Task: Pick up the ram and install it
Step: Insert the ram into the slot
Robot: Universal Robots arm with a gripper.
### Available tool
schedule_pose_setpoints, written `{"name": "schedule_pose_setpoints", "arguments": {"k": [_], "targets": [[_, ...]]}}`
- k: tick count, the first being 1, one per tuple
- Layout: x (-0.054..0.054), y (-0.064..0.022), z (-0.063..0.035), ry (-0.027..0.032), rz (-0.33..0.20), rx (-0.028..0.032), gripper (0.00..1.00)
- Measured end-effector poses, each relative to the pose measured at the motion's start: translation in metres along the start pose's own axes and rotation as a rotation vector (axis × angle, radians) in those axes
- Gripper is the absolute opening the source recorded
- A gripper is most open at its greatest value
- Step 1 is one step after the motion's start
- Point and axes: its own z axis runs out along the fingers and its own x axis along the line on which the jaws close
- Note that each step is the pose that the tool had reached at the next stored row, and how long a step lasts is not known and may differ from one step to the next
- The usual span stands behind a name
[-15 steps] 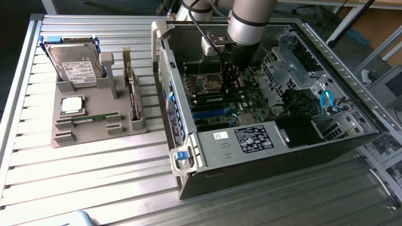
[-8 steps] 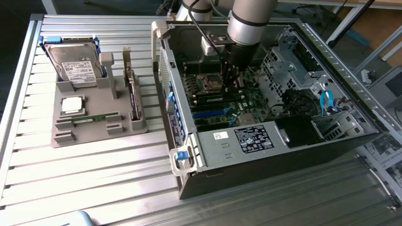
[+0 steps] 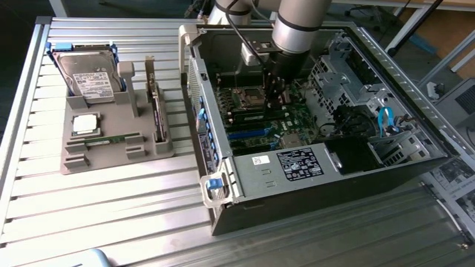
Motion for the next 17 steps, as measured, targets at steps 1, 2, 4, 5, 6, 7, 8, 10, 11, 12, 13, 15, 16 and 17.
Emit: {"name": "schedule_pose_setpoints", "arguments": {"k": [1, 2, 4, 5, 6, 7, 8, 10, 11, 12, 13, 15, 16, 17], "targets": [[0.000, -0.0031, 0.0000, 0.0001, 0.000, -0.0008, 0.11], [0.000, -0.0065, 0.0000, 0.0001, 0.000, -0.0018, 0.11], [0.000, -0.0123, 0.0001, 0.0001, 0.000, -0.0033, 0.11], [0.000, -0.0150, 0.0001, 0.0002, 0.000, -0.0039, 0.11], [0.000, -0.0174, 0.0001, 0.0002, 0.000, -0.0043, 0.11], [0.000, -0.0191, 0.0000, 0.0002, 0.000, -0.0044, 0.11], [0.000, -0.0215, -0.0002, 0.0001, 0.000, -0.0046, 0.11], [0.000, -0.0264, -0.0006, 0.0002, 0.000, -0.0051, 0.11], [0.000, -0.0290, -0.0007, 0.0001, 0.000, -0.0055, 0.11], [0.000, -0.0308, -0.0008, 0.0003, 0.000, -0.0058, 0.11], [0.000, -0.0341, -0.0009, 0.0004, 0.000, -0.0066, 0.11], [0.001, -0.0392, -0.0008, 0.0003, -0.001, -0.0084, 0.11], [0.001, -0.0420, -0.0007, 0.0002, -0.001, -0.0093, 0.11], [0.001, -0.0442, -0.0007, 0.0003, -0.001, -0.0102, 0.11]]}}
